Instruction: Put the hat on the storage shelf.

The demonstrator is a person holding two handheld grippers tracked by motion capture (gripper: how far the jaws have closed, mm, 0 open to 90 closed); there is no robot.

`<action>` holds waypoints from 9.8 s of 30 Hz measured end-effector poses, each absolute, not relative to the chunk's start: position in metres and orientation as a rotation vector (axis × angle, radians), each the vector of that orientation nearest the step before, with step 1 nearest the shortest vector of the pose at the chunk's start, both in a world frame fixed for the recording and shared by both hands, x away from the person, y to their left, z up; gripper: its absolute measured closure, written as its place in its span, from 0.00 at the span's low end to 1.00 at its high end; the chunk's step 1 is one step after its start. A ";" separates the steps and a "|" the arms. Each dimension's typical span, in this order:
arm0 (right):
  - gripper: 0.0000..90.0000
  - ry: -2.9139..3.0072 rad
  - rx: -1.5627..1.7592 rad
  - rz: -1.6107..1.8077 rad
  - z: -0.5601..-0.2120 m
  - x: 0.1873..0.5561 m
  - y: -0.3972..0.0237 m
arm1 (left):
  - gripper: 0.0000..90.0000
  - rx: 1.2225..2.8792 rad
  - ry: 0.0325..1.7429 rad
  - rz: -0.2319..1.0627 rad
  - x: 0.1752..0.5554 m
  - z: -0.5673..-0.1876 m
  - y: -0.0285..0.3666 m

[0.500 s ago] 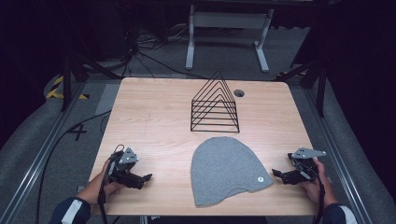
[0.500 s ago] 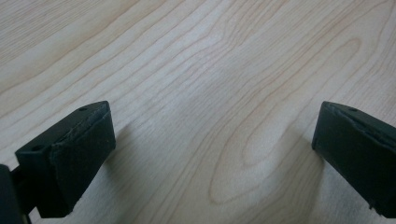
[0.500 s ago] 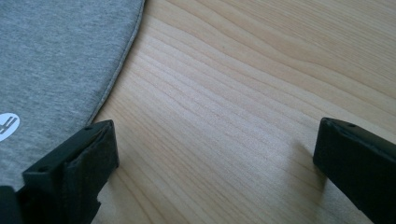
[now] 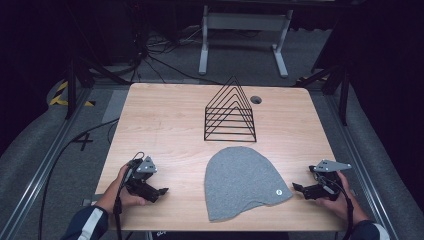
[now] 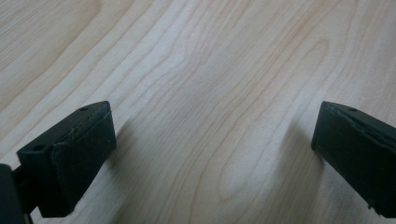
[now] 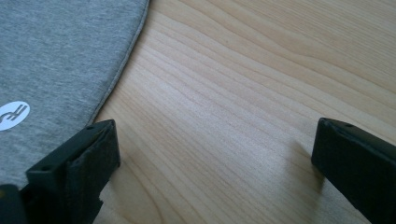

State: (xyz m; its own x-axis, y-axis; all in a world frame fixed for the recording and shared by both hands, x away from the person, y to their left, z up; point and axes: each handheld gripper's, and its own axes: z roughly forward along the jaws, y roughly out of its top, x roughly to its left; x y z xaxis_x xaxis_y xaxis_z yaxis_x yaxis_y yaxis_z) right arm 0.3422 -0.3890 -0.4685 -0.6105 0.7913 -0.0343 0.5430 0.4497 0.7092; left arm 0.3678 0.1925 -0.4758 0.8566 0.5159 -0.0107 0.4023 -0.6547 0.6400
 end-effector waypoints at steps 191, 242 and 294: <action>0.94 2.053 0.694 1.200 -0.198 0.484 -0.240 | 0.95 1.976 0.500 0.574 0.519 -0.211 0.061; 0.94 2.205 0.675 1.197 -0.276 0.478 -0.241 | 0.95 2.026 0.473 0.472 0.502 -0.299 0.061; 0.90 2.327 0.893 1.051 -0.396 0.494 -0.249 | 0.94 2.179 0.623 0.426 0.504 -0.403 0.070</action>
